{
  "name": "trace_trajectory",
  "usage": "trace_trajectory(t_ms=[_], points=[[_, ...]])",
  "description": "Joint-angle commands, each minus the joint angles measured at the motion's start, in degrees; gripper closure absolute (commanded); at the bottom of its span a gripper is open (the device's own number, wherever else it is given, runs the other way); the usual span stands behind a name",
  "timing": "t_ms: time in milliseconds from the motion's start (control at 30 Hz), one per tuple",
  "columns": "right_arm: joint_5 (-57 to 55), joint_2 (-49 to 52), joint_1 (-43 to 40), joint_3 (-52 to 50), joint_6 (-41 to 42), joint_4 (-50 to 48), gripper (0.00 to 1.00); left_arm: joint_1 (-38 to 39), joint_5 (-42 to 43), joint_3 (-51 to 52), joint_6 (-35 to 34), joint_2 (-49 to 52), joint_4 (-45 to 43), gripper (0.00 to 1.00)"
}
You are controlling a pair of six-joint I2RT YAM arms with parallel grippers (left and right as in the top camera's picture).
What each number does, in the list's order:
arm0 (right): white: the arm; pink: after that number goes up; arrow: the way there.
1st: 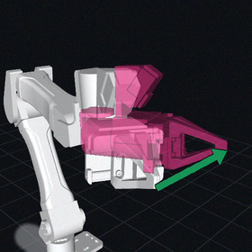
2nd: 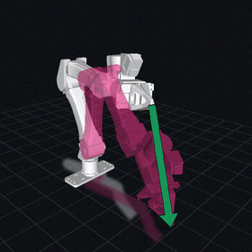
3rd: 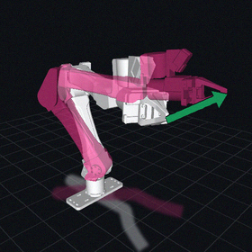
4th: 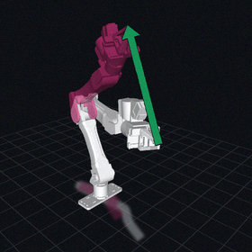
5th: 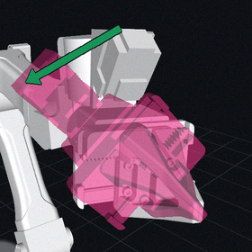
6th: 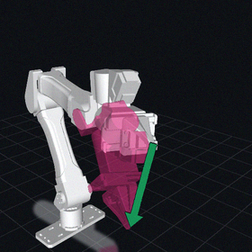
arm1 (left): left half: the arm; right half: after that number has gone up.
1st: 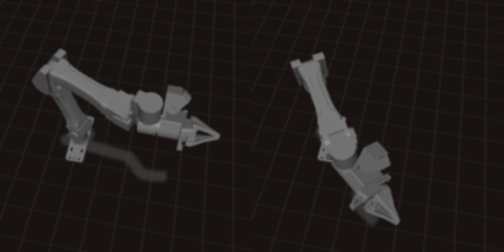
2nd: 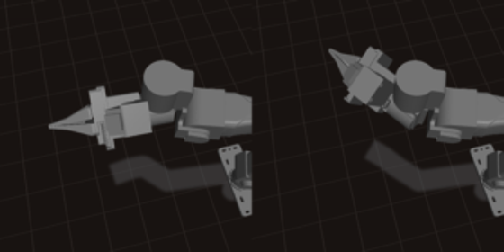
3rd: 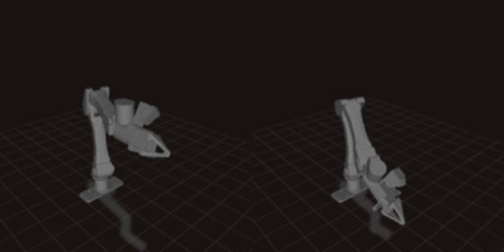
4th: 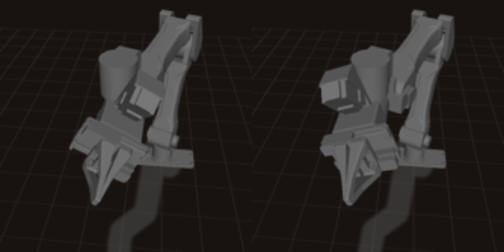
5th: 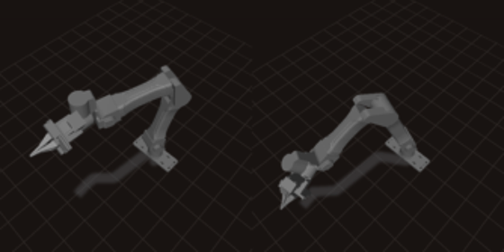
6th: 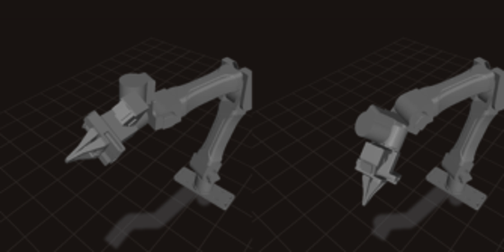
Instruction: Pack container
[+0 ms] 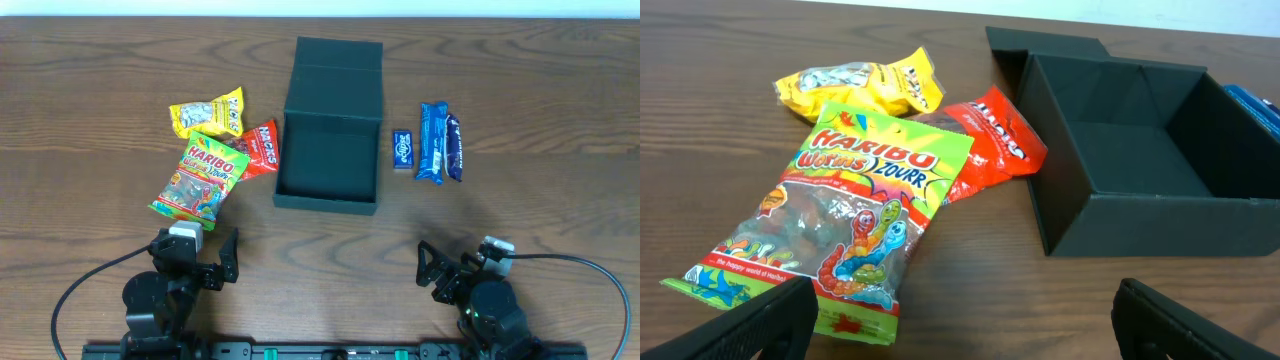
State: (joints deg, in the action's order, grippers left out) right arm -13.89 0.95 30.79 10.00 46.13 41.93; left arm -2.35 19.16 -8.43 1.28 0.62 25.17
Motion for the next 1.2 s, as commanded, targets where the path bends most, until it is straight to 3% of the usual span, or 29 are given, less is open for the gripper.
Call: trace_trajectory(t_ms=[0, 367, 600, 767, 933, 1167], points=[[-0.4, -0.7, 0.4, -0.4, 0.5, 0.0, 0.01, 0.1, 0.8, 1.2, -0.4, -0.3, 0.1, 0.05], [-0.4, -0.7, 0.4, -0.4, 0.5, 0.0, 0.01, 0.1, 1.5, 1.2, -0.5, -0.3, -0.2, 0.05], [-0.4, -0.7, 0.4, -0.4, 0.5, 0.0, 0.01, 0.1, 6.0, 0.8, -4.1, -0.3, -0.5, 0.05], [-0.4, -0.7, 0.4, -0.4, 0.5, 0.0, 0.01, 0.1, 4.2, -5.1, -3.8, 1.6, -0.5, 0.05], [-0.4, -0.7, 0.4, -0.4, 0.5, 0.0, 0.01, 0.1, -0.9, -15.8, 2.3, 12.0, -0.6, 0.05], [-0.4, -0.7, 0.4, -0.4, 0.5, 0.0, 0.01, 0.1, -5.6, -32.8, 6.5, 36.5, 2.3, 0.05]])
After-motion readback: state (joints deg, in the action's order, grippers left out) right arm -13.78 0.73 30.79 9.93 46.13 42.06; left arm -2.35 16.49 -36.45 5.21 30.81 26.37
